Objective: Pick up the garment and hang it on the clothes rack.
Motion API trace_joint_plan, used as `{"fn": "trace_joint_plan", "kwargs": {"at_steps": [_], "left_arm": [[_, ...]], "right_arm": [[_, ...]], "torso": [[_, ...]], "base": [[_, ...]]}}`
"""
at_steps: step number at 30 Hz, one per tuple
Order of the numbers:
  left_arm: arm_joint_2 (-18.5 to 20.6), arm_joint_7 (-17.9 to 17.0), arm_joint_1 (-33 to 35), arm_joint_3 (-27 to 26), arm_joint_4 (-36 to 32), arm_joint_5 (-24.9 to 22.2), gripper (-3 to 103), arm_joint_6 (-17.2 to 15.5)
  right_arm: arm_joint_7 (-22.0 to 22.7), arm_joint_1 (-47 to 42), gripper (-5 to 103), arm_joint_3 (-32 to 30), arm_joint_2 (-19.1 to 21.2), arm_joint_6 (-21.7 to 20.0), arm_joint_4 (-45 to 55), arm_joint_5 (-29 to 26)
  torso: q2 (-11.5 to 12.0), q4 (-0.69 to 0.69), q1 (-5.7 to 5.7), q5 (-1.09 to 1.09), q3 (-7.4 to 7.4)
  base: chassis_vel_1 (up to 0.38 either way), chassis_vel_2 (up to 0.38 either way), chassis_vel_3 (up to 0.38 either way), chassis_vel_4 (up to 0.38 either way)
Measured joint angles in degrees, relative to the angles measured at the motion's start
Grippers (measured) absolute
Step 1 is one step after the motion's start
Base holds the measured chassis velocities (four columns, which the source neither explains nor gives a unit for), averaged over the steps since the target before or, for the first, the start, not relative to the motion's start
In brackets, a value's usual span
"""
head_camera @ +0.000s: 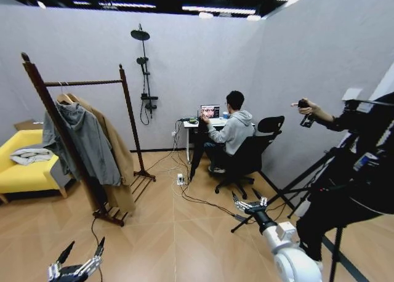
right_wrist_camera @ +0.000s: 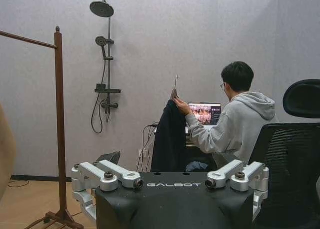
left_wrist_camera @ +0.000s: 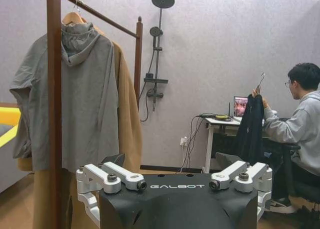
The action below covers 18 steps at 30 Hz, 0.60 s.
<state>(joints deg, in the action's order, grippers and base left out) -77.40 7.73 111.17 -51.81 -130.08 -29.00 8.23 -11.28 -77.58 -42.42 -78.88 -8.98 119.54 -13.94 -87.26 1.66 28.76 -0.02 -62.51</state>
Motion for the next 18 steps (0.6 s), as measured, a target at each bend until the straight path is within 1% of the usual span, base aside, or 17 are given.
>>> {"fn": "trace_joint_plan", "kwargs": {"at_steps": [6, 8, 9, 11, 14, 15, 17, 18], "left_arm": [[0.0, 0.0, 0.0, 0.0, 0.0, 0.0, 100, 0.0], [0.0, 0.0, 0.0, 0.0, 0.0, 0.0, 100, 0.0], [0.0, 0.0, 0.0, 0.0, 0.0, 0.0, 100, 0.0], [0.0, 0.0, 0.0, 0.0, 0.0, 0.0, 100, 0.0], [0.0, 0.0, 0.0, 0.0, 0.0, 0.0, 100, 0.0], [0.0, 0.0, 0.0, 0.0, 0.0, 0.0, 100, 0.0], [0.0, 0.0, 0.0, 0.0, 0.0, 0.0, 100, 0.0], [0.0, 0.0, 0.0, 0.0, 0.0, 0.0, 100, 0.0]], "right_arm": [[0.0, 0.1, 100, -0.1, 0.0, 0.1, -0.4, -0.4], [0.0, 0.0, 100, -0.1, 0.0, 0.1, -0.5, -0.8], [0.0, 0.0, 100, -0.1, 0.0, 0.1, -0.5, -1.0], [0.1, 0.0, 100, -0.1, 0.0, 0.1, -0.4, -1.1], [0.1, 0.1, 100, 0.0, -0.1, 0.1, -0.3, -1.1], [0.1, 0.2, 100, 0.1, -0.1, 0.1, -0.2, -1.0], [0.1, 0.2, 100, 0.1, -0.1, 0.1, -0.1, -1.0], [0.1, 0.2, 100, 0.1, -0.1, 0.1, 0.0, -0.9]], "torso": [[0.0, -0.03, 0.02, 0.02, -0.01], [0.0, -0.02, 0.02, 0.04, -0.01], [0.0, -0.01, -0.01, 0.00, 0.01], [0.0, 0.00, -0.01, 0.00, 0.01], [0.0, -0.02, -0.01, 0.05, 0.00], [0.0, -0.02, 0.00, -0.02, 0.00], [0.0, -0.01, 0.00, -0.02, 0.00], [0.0, -0.01, -0.01, 0.05, 0.00]], "base": [[-0.208, 0.187, 0.196, -0.175], [-0.183, 0.198, 0.209, -0.213], [-0.251, 0.225, 0.209, -0.225], [-0.251, 0.234, 0.228, -0.225], [-0.262, 0.287, 0.252, -0.258], [-0.324, 0.285, 0.302, -0.319], [-0.324, 0.328, 0.315, -0.319], [-0.342, 0.356, 0.347, -0.370]]}}
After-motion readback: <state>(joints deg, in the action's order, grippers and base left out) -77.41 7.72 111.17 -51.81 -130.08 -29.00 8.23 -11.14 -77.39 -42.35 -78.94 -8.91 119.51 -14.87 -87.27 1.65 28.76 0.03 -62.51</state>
